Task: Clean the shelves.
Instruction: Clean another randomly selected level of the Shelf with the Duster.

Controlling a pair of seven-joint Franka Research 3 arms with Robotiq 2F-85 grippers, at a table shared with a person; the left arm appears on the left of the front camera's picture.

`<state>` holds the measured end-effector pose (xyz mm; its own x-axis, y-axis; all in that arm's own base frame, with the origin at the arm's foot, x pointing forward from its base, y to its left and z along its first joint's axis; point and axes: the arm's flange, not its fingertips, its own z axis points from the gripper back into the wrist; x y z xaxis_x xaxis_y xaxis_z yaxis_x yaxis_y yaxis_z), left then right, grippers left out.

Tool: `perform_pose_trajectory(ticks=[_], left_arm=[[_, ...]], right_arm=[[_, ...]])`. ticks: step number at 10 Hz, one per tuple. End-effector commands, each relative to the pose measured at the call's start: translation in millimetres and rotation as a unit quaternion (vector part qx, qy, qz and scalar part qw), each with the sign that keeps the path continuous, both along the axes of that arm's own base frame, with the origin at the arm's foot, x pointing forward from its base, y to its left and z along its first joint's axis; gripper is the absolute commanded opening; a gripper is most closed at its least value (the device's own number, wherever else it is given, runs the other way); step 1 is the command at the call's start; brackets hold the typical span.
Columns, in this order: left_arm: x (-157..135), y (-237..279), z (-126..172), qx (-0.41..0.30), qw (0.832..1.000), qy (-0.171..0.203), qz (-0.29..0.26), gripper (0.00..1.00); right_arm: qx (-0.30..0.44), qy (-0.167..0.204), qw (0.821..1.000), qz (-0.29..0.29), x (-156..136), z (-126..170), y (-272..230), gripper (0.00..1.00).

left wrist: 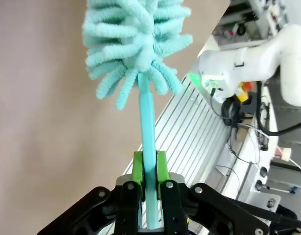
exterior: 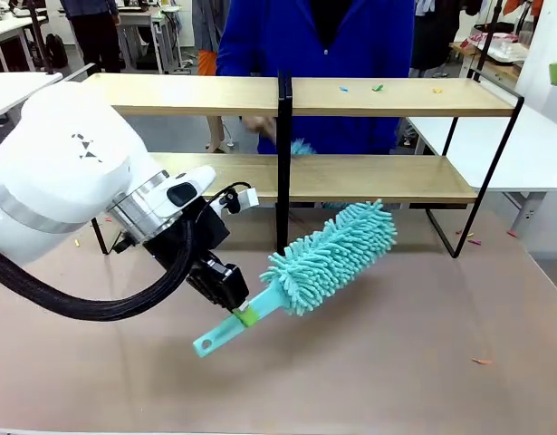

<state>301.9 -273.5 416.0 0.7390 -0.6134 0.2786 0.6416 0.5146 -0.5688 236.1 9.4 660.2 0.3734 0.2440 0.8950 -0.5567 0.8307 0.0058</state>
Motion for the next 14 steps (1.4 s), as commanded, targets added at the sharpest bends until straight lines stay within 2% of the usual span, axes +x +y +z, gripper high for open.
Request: perform_pose_trajectory(ticks=[1, 6, 7, 8, 9, 11, 12, 14], left_arm=[[18, -26, 9, -0.012, 1.0, 0.013, -0.022, 0.12], [15, -30, 5, -0.012, 1.0, 0.01, -0.021, 0.12], [7, -28, 14, 0.004, 0.995, 0.007, -0.095, 0.12], [-4, -12, 17, 0.01, 0.99, -0.003, -0.137, 0.12], [-6, 1, 18, -0.005, 0.992, 0.003, -0.127, 0.12], [-9, 10, 8, -0.006, 0.989, 0.012, -0.144, 0.12], [-12, 18, 8, -0.012, 0.991, -0.001, -0.137, 0.12], [-17, 84, 20, -0.047, 0.996, -0.029, -0.072, 0.12]], right_arm=[[0.001, 0.001, 1.0, 0.001, 0, 0, 0, 1.0], [0.001, 0.001, 1.0, 0.001, 0, 0, 0, 1.0], [0.001, 0.001, 1.0, 0.001, 0, 0, 0, 1.0], [0.001, 0.001, 1.0, 0.001, 0, 0, 0, 1.0], [0.001, 0.001, 1.0, 0.001, 0, 0, 0, 1.0], [0.001, 0.001, 1.0, 0.001, 0, 0, 0, 1.0], [0.001, 0.001, 1.0, 0.001, 0, 0, 0, 1.0], [0.001, 0.001, 1.0, 0.001, 0, 0, 0, 1.0]])
